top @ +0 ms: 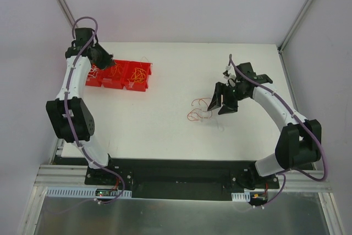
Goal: Untangle the cables
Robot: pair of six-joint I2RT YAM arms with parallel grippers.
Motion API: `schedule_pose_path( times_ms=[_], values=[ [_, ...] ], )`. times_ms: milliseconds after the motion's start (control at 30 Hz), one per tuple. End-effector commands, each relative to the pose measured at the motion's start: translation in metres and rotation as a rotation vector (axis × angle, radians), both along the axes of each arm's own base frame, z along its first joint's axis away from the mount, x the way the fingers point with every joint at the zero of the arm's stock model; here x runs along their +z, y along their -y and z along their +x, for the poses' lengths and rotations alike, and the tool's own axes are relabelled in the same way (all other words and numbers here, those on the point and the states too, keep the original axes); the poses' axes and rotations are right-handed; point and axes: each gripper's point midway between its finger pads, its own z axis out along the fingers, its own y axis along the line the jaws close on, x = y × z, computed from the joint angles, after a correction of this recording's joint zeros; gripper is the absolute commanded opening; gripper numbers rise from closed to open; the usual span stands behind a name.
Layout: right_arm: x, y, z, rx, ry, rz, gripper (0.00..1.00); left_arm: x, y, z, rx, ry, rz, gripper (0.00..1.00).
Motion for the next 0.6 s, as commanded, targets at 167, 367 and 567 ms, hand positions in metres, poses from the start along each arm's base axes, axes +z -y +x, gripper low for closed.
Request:
schedule_pose_path(
  times_ms=[167,367,567],
  values=[
    [0.009,0.014,0.004,-0.014,0.012,-0.042,0.65,-0.060,-0.016,0.041,-0.004,-0.102,-0.036,0.00],
    [0.008,0.019,-0.001,-0.028,0.013,-0.054,0.65,-0.094,-0.022,0.047,0.013,-0.172,-0.034,0.00],
    [0.006,0.020,-0.008,-0.025,0.009,-0.048,0.65,-0.067,-0.025,0.043,-0.011,-0.124,0.008,0.37]
  ],
)
